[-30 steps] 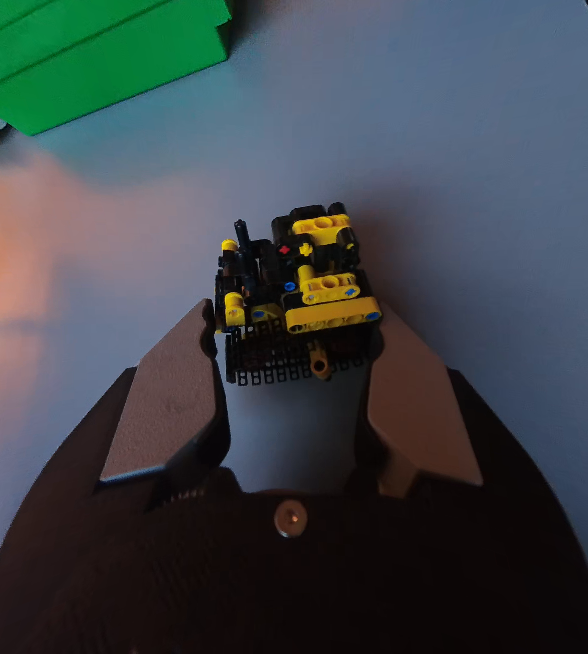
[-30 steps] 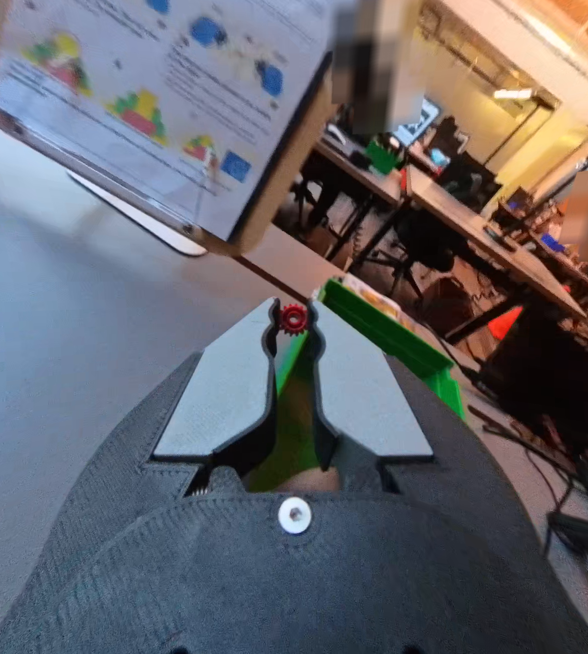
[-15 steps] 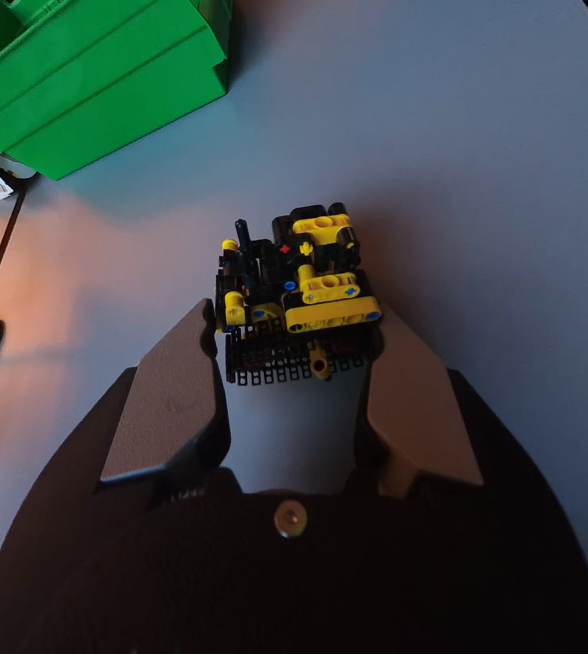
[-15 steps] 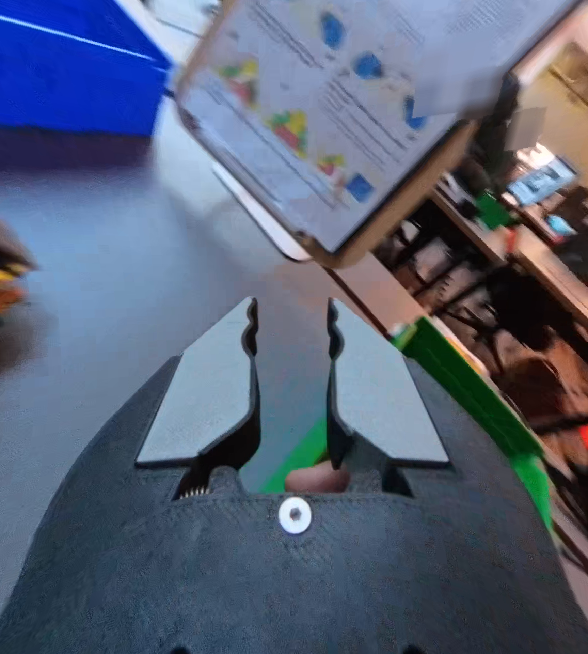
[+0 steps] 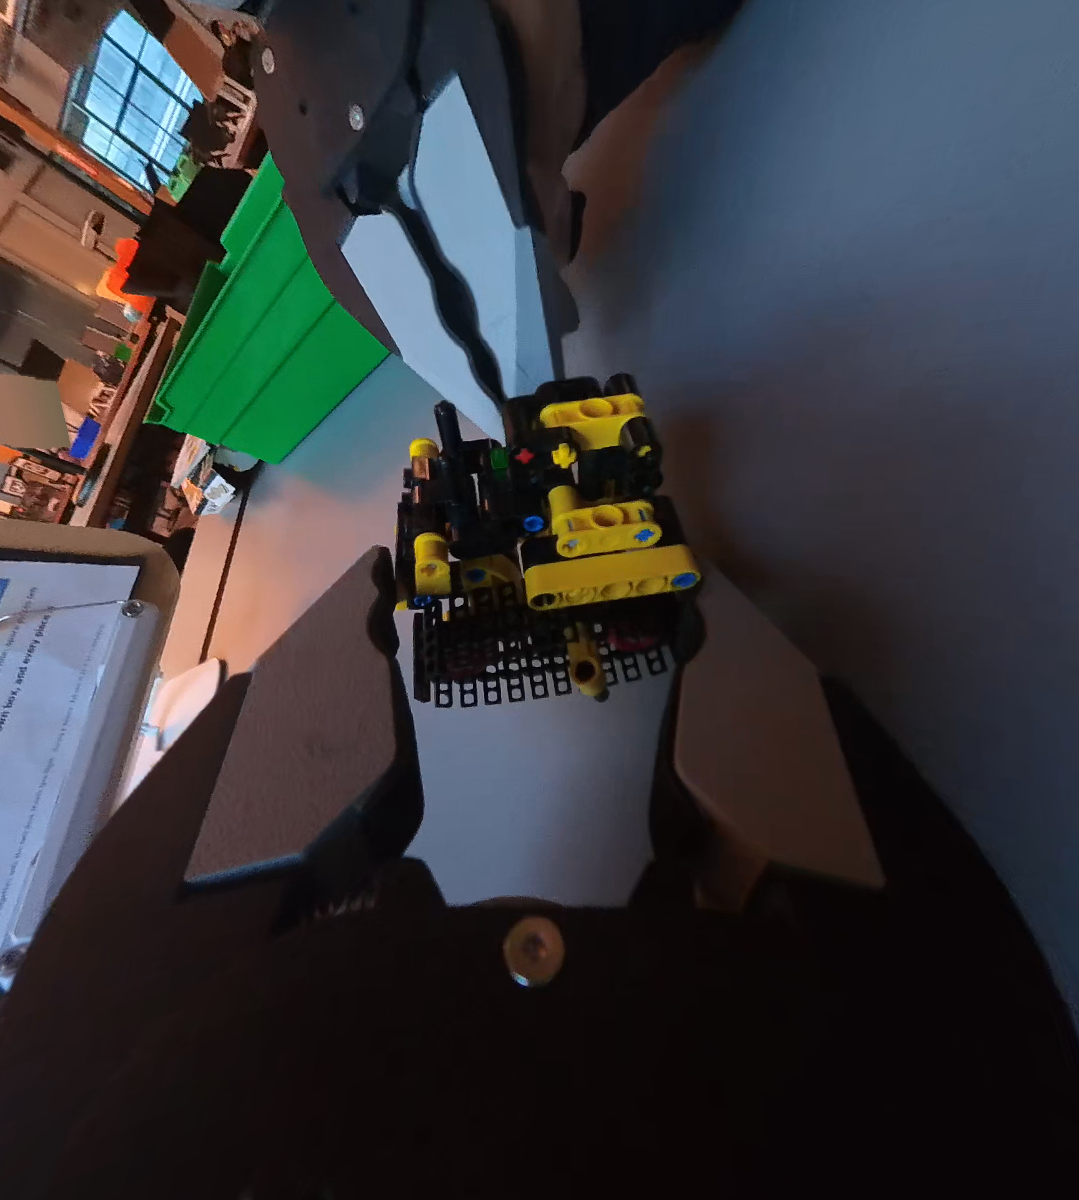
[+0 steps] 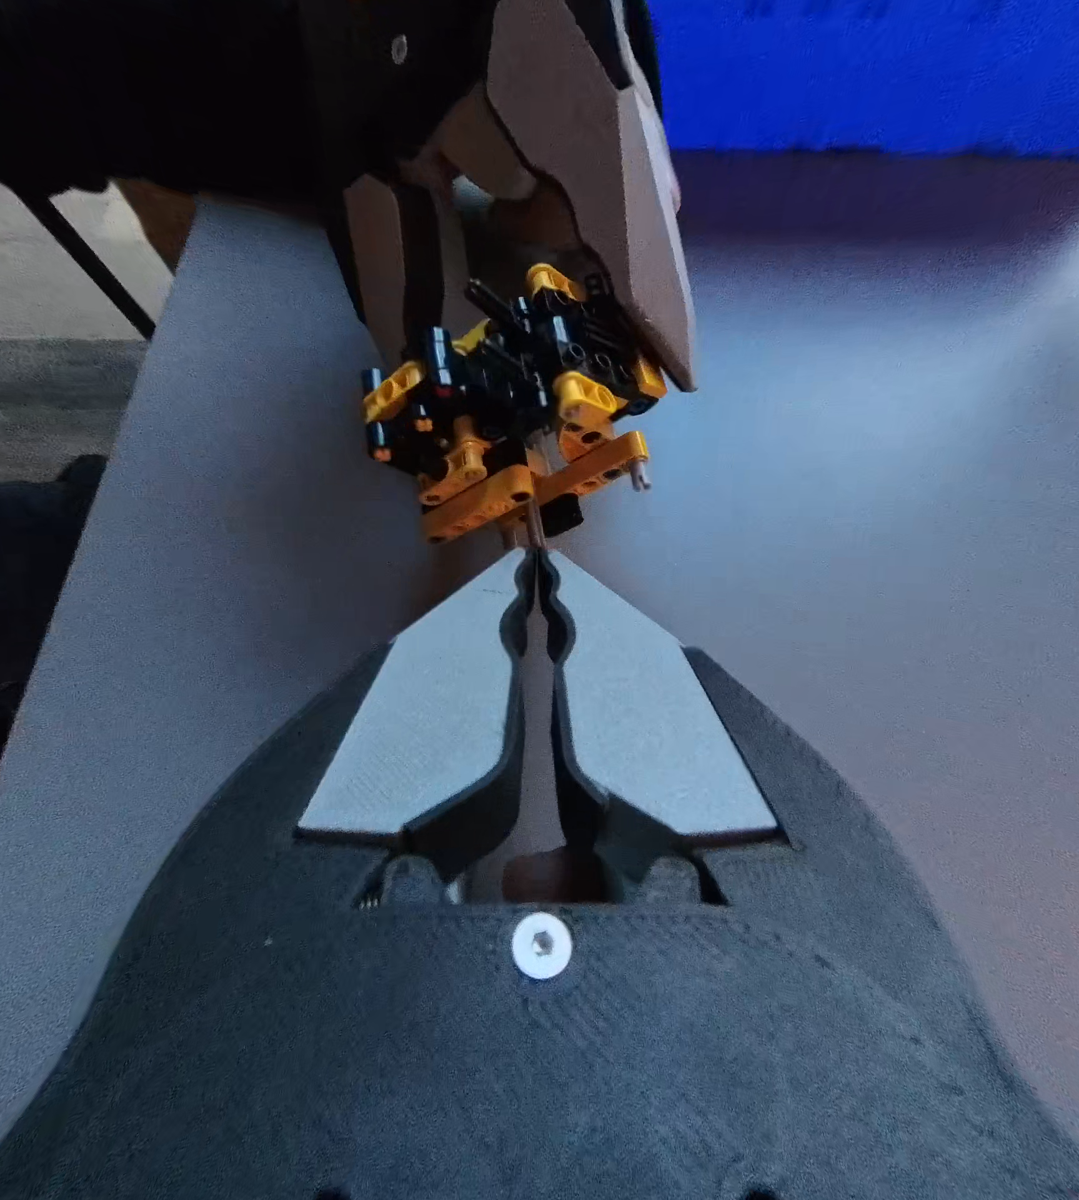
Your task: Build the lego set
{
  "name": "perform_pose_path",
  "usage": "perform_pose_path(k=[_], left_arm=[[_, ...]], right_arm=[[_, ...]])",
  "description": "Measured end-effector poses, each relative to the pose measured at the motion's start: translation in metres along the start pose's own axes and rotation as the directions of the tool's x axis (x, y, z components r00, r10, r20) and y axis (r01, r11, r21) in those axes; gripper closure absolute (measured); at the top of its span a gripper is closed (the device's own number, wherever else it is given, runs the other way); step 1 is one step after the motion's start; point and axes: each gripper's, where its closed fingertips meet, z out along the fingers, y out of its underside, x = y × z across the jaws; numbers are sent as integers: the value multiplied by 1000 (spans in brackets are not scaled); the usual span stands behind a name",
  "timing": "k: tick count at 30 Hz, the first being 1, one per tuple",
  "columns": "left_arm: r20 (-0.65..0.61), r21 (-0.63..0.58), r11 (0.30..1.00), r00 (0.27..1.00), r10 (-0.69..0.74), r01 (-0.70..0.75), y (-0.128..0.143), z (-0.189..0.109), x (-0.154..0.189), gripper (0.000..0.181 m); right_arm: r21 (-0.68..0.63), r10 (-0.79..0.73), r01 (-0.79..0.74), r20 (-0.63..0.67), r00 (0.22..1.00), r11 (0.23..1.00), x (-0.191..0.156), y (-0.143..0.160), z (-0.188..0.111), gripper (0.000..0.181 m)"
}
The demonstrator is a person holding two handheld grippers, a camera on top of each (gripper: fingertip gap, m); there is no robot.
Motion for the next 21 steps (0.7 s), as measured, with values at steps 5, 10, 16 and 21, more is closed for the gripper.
perform_pose_path(k=[5, 10, 16, 21], left_arm=[[-14, 4, 1000, 1000, -6, 6, 0, 0, 1, 97], [-11, 8, 1000, 1000, 4, -4, -2, 1, 2, 97], [-26, -11, 998, 997, -66, 65, 0, 2, 2, 97], [-59, -55, 993, 992, -108, 105, 3, 4, 5, 98]], right_arm=[[-13, -101, 101, -40, 994, 995, 2, 3, 4, 181], [22, -100, 100, -32, 995, 995, -2, -2, 6, 179], [12, -200, 201, -88, 976, 979, 1, -1, 8, 180], [-95, -273, 263, -111, 956, 960, 6, 9, 13, 179]])
